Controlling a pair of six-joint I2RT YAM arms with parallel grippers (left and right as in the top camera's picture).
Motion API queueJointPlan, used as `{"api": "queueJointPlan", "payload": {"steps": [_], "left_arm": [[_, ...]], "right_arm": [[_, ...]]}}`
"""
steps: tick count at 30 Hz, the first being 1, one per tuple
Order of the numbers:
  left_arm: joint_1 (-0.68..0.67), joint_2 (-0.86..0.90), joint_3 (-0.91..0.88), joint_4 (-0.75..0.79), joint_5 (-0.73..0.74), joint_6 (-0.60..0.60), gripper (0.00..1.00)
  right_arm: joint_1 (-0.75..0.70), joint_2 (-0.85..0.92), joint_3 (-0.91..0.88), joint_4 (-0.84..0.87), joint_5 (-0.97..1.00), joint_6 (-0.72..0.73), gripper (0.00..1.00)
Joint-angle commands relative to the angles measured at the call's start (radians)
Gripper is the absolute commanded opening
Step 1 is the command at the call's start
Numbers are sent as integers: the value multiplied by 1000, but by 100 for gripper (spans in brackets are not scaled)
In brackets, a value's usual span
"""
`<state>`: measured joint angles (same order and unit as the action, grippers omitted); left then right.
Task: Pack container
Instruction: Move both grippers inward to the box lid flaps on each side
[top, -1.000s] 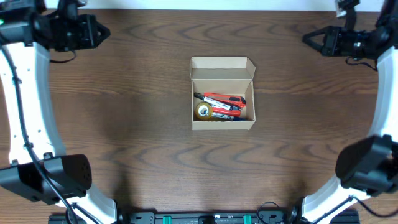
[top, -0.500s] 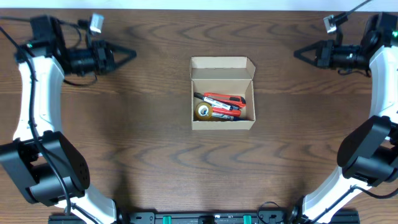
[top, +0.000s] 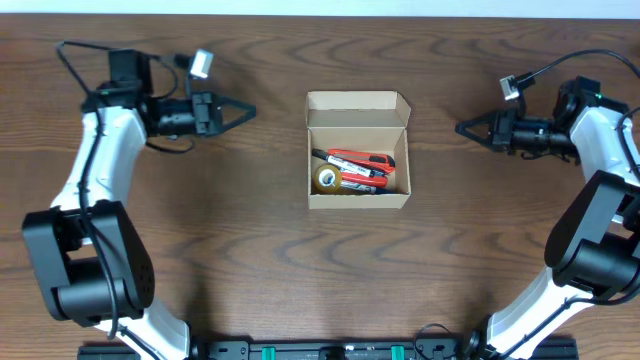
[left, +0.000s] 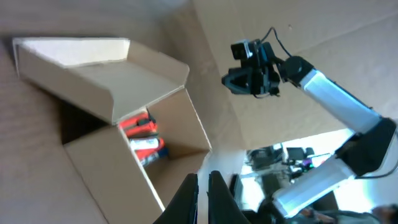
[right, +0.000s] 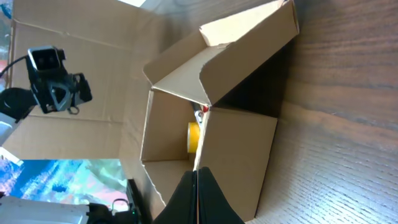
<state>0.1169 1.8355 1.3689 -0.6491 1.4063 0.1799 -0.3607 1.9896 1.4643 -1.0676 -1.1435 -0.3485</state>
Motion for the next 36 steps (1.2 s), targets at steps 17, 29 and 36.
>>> {"api": "queueJointPlan", "payload": {"steps": [17,29,36], "left_arm": [[-47,192,-55,287,140,-188,6],[-45,216,-55,291,154,-196,6],[-45,216,-55,291,154,-198,6]], "right_arm": [[105,13,-131,301,-241,159,3],[158,113,-131,669,-246,505,3],[159,212,-131,702,-306,505,2]]}}
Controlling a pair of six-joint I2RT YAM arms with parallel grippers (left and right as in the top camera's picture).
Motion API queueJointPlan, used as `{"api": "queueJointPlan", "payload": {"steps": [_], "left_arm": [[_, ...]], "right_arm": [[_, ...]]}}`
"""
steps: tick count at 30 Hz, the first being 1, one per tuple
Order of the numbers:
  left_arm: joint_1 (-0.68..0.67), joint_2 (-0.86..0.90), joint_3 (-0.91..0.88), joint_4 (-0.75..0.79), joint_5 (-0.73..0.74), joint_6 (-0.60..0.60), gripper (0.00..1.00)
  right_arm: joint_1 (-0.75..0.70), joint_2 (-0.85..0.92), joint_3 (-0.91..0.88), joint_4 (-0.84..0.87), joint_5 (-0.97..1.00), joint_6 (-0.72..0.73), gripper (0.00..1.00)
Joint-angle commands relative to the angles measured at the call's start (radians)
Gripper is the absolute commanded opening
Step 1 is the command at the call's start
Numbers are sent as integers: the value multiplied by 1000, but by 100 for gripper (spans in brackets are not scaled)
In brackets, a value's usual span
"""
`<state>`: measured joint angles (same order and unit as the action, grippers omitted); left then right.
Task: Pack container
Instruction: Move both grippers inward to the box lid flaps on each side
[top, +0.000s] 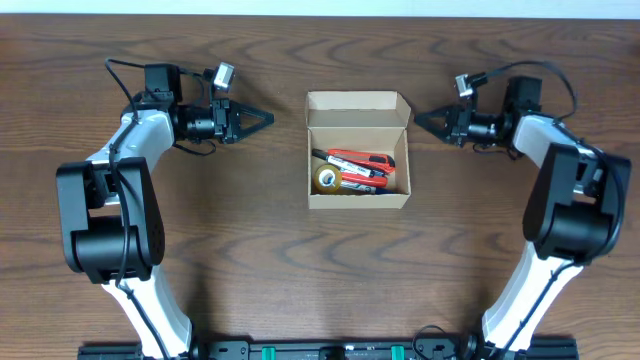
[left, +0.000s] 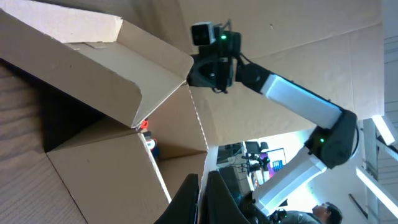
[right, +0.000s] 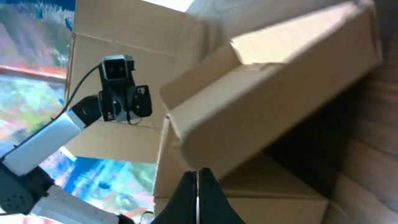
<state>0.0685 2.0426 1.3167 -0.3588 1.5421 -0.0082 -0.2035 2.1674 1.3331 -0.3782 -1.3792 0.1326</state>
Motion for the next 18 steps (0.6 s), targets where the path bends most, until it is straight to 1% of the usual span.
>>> {"api": "queueJointPlan", "payload": {"steps": [1,7,9,14,18], "left_arm": [[3,8,-3,1,11,-21,6],[2,8,-3,4,-9,-26,6],[2,9,-3,4,-21,-27,6],[2,18,-3,9,-34,-42,6],[1,51,-3,51,-26,-89,6]], "right_arm": [[3,42,0,16,-69,24,3],[0,45,0,31,-39,29,3],[-2,45,0,31,-6,39,1],[-2,45,0,35,-5,39,1],[-2,45,0,36,-5,50,1]]}}
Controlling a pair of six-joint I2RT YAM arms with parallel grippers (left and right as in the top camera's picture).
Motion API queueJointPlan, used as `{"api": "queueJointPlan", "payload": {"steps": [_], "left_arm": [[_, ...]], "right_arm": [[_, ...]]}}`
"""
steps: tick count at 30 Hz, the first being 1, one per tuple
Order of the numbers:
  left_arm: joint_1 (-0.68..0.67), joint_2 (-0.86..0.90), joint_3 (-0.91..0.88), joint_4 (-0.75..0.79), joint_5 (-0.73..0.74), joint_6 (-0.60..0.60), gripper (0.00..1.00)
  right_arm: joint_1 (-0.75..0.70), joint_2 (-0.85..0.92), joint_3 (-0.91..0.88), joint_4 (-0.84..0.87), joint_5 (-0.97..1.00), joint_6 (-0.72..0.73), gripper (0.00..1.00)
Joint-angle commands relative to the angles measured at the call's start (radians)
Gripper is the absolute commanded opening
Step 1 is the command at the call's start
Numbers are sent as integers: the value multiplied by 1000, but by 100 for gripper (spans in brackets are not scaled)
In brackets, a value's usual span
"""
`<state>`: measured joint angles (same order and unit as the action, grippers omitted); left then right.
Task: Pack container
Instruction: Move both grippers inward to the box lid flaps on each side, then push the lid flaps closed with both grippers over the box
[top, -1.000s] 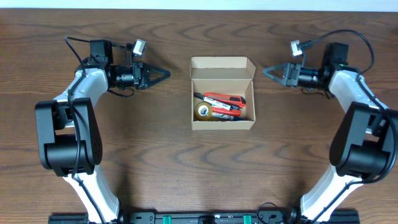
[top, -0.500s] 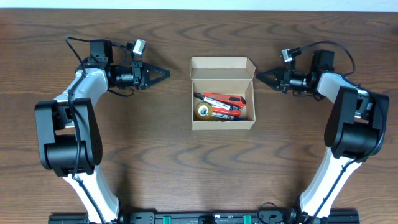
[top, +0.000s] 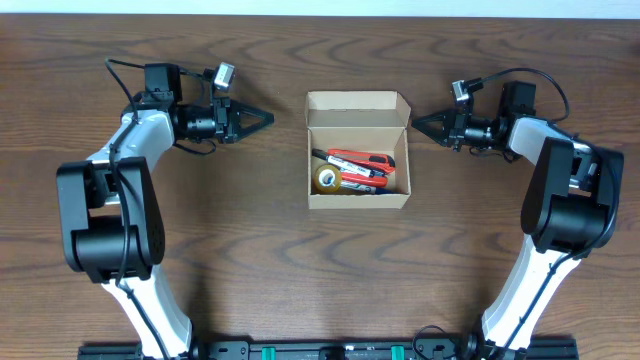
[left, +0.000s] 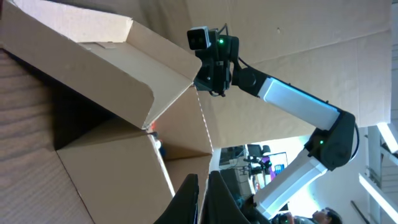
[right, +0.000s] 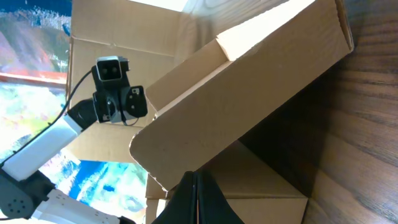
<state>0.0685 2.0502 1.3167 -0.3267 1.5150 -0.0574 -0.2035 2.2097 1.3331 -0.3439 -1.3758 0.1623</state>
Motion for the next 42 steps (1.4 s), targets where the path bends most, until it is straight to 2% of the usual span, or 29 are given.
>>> {"api": "queueJointPlan", "payload": {"steps": [1,10,17,22,42], "left_arm": [[1,58,-3,37,3,-56,6],[-19,140,-3,168,26,-166,6],[-35,140,-3,305,-6,-319,6],[-53,140,-3,362,-28,-379,6],[-71,206,-3,365,-47,-404,6]], "right_arm": [[-2,3,0,3,-8,26,1],[-2,48,0,49,-5,114,1],[0,96,0,76,-25,122,1],[0,112,0,85,-18,129,1],[34,129,0,158,-12,193,1]]}}
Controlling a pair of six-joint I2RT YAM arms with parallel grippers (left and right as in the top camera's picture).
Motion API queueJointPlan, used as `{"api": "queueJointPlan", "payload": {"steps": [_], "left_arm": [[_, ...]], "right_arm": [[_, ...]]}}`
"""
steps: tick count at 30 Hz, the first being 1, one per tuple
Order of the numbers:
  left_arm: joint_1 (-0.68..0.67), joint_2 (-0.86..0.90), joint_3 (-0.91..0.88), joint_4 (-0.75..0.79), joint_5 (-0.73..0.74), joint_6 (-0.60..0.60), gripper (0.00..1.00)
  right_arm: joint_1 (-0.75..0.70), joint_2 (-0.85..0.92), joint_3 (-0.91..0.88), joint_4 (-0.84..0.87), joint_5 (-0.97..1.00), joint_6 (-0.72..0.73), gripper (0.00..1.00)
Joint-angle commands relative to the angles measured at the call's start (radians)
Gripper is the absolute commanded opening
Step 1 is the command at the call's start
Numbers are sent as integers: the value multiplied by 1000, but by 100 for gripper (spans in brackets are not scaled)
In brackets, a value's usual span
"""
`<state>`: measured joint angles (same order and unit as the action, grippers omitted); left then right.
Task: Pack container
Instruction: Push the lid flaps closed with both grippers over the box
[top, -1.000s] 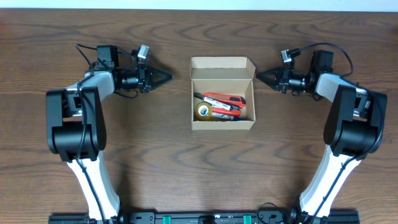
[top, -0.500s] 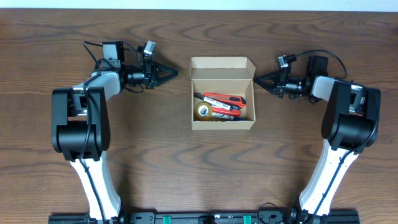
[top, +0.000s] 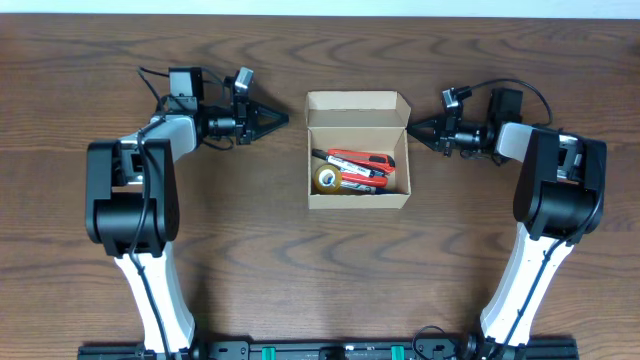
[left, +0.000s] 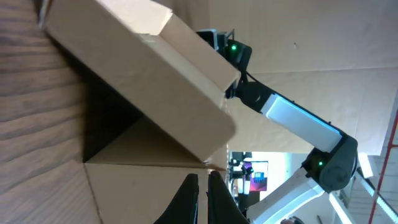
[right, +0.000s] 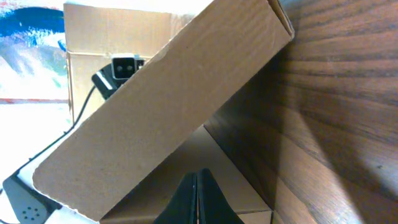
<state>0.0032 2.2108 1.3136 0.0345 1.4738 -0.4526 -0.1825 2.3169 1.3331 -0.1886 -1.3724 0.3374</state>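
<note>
An open cardboard box (top: 357, 198) sits mid-table with its back flap (top: 357, 103) upright. Inside lie a red-and-black tool (top: 358, 161) and a yellow tape roll (top: 326, 179). My left gripper (top: 285, 118) is shut, tips pointing at the box's upper left side, a short gap away. My right gripper (top: 410, 127) is shut, its tips almost at the box's upper right corner; contact cannot be told. The left wrist view shows the box's wall and flap (left: 155, 74) filling the frame beyond the left gripper (left: 202, 179). The right wrist view shows the box flap (right: 168, 93) close above the right gripper (right: 197, 175).
Dark wooden table (top: 250, 270) all round the box. Both arms reach in from the sides along the far half of the table, cables trailing behind the wrists.
My left gripper has moved right, closer to the box's left side. My right gripper has moved slightly left toward the box's right corner. Both stay shut; the box has not shifted.
Both grippers were first shut and well away from the box, one on each side. Then both stood nearer its upper corners. They have closed in further since, and now flank the box closely, still shut, with the contents unchanged.
</note>
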Motion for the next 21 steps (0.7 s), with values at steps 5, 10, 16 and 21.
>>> {"api": "queueJointPlan", "payload": {"steps": [5,10,16,21], "left_arm": [[-18,110,0,43,31,-16,6],[-43,147,0,77,50,-27,6],[-68,155,0,233,46,-161,6],[-70,157,0,334,46,-240,6]], "right_arm": [[14,21,0,3,-16,18,2],[16,21,0,3,-16,21,1],[37,21,0,24,-16,34,1],[61,21,0,76,-16,79,1]]}}
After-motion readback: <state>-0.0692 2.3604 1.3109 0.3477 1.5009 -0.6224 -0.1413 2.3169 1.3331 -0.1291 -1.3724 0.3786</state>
